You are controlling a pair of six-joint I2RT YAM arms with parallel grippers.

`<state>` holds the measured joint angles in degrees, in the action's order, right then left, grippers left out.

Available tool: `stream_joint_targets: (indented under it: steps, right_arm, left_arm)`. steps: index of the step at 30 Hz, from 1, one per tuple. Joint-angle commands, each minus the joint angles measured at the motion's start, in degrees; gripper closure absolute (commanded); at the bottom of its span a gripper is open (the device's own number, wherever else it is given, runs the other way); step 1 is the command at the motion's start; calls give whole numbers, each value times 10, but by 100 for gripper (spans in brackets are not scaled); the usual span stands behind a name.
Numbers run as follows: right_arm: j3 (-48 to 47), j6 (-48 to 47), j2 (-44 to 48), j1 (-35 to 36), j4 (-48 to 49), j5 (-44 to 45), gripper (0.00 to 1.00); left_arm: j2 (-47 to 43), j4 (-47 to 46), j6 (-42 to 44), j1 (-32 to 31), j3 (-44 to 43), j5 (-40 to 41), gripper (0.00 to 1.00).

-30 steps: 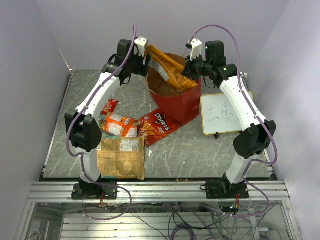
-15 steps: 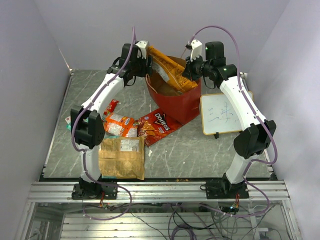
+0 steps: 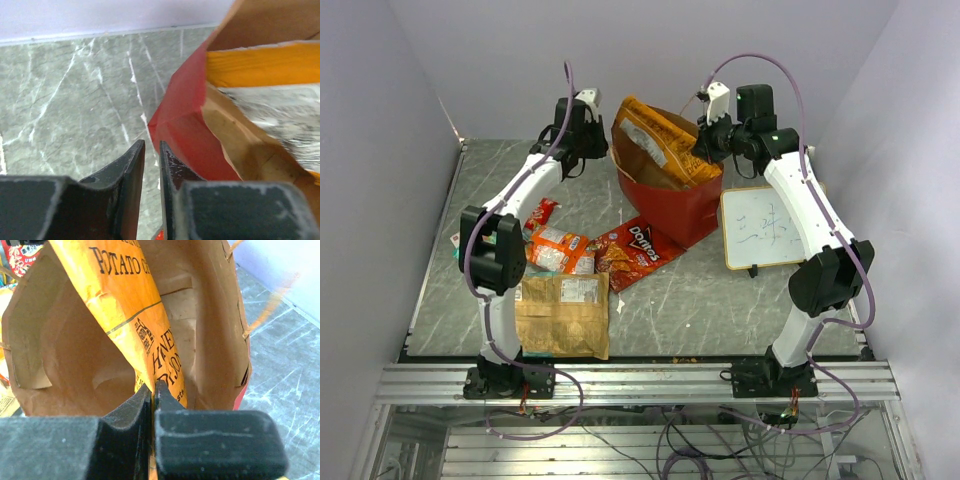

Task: Place the snacks into the paper bag
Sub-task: Place the snack in the paper bag.

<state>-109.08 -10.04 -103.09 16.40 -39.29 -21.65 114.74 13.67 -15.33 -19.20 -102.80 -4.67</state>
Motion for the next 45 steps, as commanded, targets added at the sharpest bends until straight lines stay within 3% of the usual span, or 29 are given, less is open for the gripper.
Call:
stream_joint_targets:
  steps: [1, 11, 25, 30, 40, 45]
  right_arm:
    - [-23, -16, 13, -4, -12, -8, 100]
    - [-39, -19, -6, -3, -50, 6, 100]
    - [-108, -60, -90, 36, -105, 81, 100]
    - [-124, -82, -110, 61, -115, 144, 100]
    - [-143, -99, -155, 77, -144, 188, 100]
    - [-178, -106, -175, 77, -163, 193, 88]
  left_arm:
    - [-24, -40, -18, 9, 11, 17, 73]
    - [-40, -56, -12, 13, 26, 8, 75]
    - [-163, -89, 129, 23, 124, 22, 52]
    - [-185, -85, 143, 23, 151, 20, 50]
    - [-200, -81, 161, 23, 180, 14, 49]
    - [-220, -69, 192, 23, 188, 11, 46]
